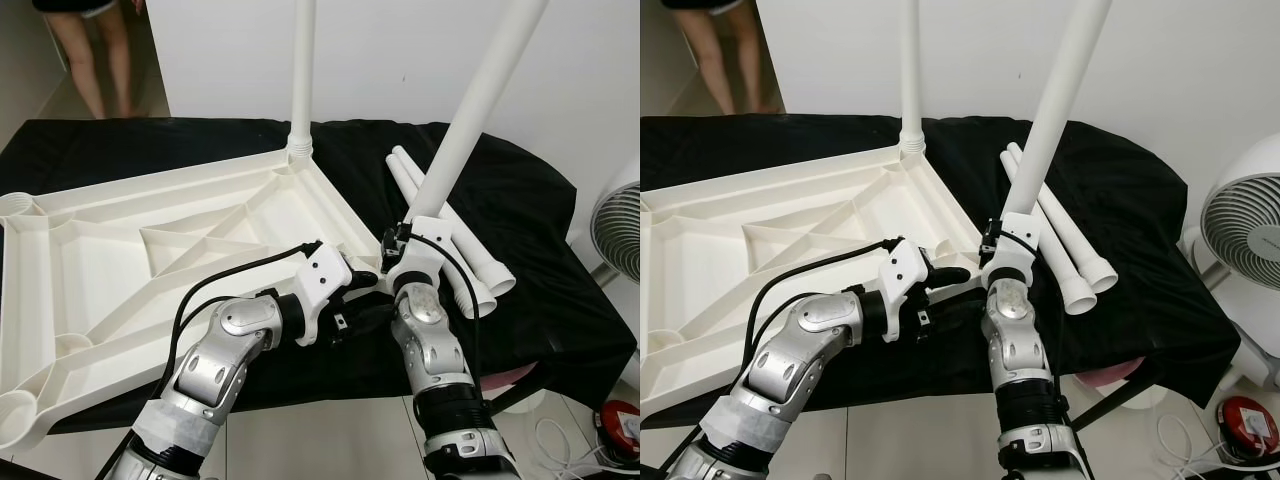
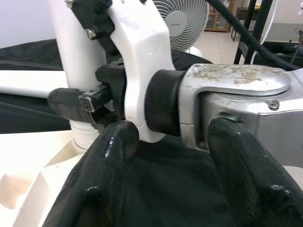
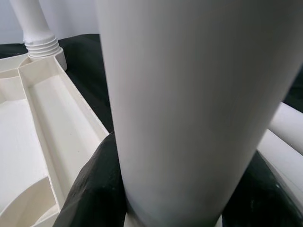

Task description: Building children table

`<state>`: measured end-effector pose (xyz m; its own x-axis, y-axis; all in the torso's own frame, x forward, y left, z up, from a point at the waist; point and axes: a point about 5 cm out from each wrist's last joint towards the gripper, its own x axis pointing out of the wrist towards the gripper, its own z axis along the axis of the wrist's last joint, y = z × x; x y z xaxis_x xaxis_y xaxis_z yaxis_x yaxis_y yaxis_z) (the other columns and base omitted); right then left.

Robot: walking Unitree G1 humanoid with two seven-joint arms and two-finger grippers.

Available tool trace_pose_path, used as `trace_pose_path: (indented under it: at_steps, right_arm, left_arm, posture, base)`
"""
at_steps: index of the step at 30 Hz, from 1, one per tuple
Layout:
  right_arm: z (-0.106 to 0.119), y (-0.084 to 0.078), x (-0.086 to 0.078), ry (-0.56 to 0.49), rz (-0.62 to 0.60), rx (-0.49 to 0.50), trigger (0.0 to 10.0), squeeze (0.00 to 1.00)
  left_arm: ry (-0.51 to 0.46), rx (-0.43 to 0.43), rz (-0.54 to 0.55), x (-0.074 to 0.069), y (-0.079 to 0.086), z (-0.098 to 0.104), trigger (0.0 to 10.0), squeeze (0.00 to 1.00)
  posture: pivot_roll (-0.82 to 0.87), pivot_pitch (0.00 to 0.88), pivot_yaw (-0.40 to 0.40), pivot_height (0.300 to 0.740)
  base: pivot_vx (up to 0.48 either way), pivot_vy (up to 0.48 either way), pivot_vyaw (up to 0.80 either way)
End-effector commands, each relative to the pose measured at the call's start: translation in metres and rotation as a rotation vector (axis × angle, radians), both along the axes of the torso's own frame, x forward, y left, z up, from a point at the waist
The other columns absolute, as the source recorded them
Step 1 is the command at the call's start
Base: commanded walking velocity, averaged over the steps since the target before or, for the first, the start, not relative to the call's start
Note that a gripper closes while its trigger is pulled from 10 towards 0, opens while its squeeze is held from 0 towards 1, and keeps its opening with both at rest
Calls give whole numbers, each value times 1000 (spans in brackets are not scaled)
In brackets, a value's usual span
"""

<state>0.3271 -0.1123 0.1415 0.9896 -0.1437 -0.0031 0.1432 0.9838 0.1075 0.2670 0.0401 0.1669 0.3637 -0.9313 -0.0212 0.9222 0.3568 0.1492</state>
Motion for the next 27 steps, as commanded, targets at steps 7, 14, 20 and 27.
trace_pose_path:
  at_steps: [7, 14, 20, 27]
  right_arm:
    - [-3, 10, -3, 15, 59, 29, 10000, 1000]
    - [1, -2, 0, -23, 180, 3, 10000, 1000]
    - [-2, -15, 1, -22, 318, -54, 10000, 0]
    - [-6, -43, 6, -36, 571, -204, 10000, 0]
  left_arm:
    - [-11, 9, 66, 8, 2, 1, 10000, 0]
    - [-22, 22, 82, 10, 6, 0, 10000, 0]
    - [-24, 32, 98, 12, 13, -1, 10000, 0]
    - [-21, 37, 93, 7, 14, -3, 10000, 0]
  posture:
    - [-58, 0, -50, 740]
    - [-56, 0, -50, 740]
    - [-55, 0, -50, 740]
    - [-53, 0, -43, 740]
  base:
    - [0, 0, 0]
    - [0, 0, 0]
    - [0, 0, 0]
    - [0, 0, 0]
